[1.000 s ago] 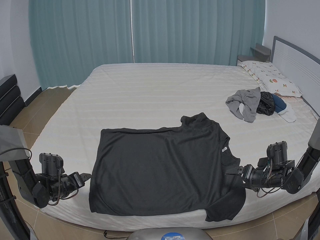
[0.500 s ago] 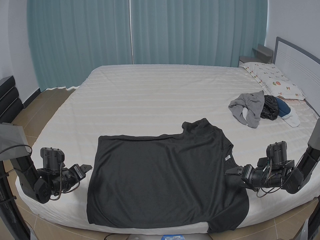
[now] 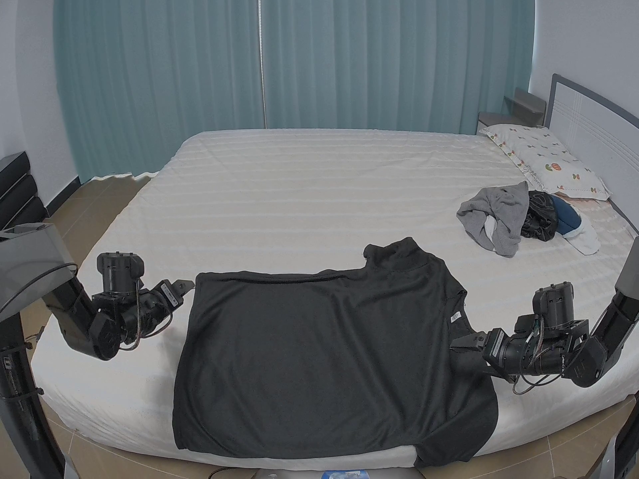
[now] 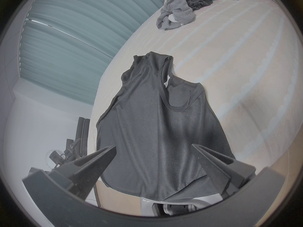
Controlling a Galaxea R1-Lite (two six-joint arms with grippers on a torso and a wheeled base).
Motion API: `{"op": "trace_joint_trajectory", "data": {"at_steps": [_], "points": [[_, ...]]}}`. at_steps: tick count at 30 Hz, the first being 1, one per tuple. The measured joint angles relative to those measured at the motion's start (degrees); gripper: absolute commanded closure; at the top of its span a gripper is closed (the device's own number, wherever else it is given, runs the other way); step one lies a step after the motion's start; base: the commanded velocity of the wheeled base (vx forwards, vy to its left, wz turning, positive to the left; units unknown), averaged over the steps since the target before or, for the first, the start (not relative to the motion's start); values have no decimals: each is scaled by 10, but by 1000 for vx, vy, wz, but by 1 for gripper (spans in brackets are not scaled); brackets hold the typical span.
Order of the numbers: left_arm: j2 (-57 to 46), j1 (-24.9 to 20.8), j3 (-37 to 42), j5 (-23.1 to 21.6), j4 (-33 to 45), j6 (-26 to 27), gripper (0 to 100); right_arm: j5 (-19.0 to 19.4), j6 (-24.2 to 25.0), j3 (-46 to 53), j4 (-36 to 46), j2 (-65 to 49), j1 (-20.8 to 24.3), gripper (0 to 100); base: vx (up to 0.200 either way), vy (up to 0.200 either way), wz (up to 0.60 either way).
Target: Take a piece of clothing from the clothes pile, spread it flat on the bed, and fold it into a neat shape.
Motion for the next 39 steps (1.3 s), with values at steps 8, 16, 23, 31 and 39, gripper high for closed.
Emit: {"op": "trace_joint_trajectory", "data": {"at_steps": [8, 16, 23, 31, 39], "points": [[92, 2, -195, -25, 77, 0, 0, 1, 1, 3, 0, 1, 0, 0, 0, 0, 0], [190, 7, -396, -29, 176, 2, 0, 5, 1, 8, 0, 3, 1, 0, 0, 0, 0], [244, 13, -449, -25, 202, 2, 0, 19, 0, 10, -1, 10, 2, 0, 0, 0, 0], [261, 14, -458, -25, 205, 2, 100, 19, 0, 8, -1, 12, 0, 0, 0, 0, 0], [264, 14, -459, -23, 200, 2, 100, 18, 0, 1, -4, 12, -8, 0, 0, 0, 0]]}}
